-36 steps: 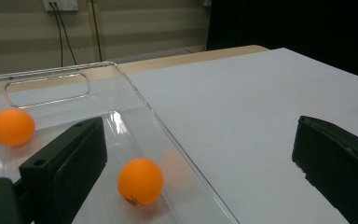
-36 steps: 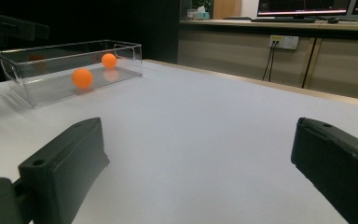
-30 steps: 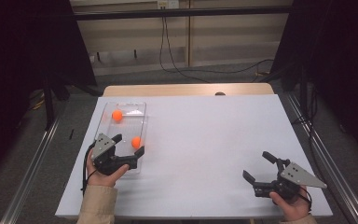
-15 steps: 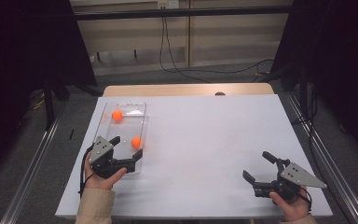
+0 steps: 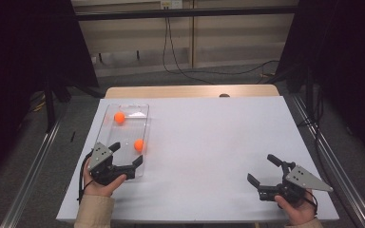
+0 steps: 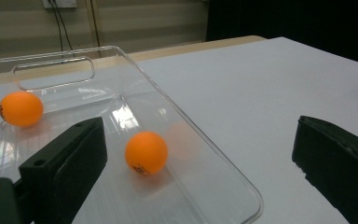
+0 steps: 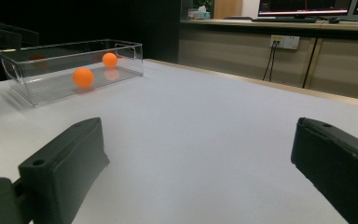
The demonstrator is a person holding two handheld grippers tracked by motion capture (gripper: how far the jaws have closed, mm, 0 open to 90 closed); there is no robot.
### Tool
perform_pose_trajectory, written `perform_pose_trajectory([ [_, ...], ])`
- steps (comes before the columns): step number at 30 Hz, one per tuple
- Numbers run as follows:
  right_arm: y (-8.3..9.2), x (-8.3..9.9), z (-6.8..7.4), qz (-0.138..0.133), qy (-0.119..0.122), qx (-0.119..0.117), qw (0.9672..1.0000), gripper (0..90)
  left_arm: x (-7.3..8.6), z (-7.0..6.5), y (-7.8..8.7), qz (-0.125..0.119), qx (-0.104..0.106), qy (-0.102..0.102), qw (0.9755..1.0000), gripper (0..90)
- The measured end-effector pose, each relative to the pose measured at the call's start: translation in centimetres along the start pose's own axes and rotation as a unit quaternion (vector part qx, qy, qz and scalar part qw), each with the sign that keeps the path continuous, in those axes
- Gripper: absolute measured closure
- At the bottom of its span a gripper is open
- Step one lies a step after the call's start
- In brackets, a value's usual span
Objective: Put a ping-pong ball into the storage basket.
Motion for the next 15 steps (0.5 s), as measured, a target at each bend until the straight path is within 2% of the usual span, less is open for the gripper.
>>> perform_pose_trajectory([
  [5,0.02,-0.01,-0.02,0.000,0.000,0.001,1.0000,2.6,0.27,0.09,0.19,-0.003,0.001,0.007,1.0000,3.0],
  [15,-0.01,0.01,0.02,0.000,0.000,0.000,1.0000,2.5,0.55,-0.06,0.32,-0.005,0.002,0.004,1.0000,3.0],
])
Point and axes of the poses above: each handheld gripper's, and its own axes: y roughly backward along the jaws, x roughly out of its underside, z roughly to its left, the point moved 10 cm from there along -y, roughly forward along the jaws
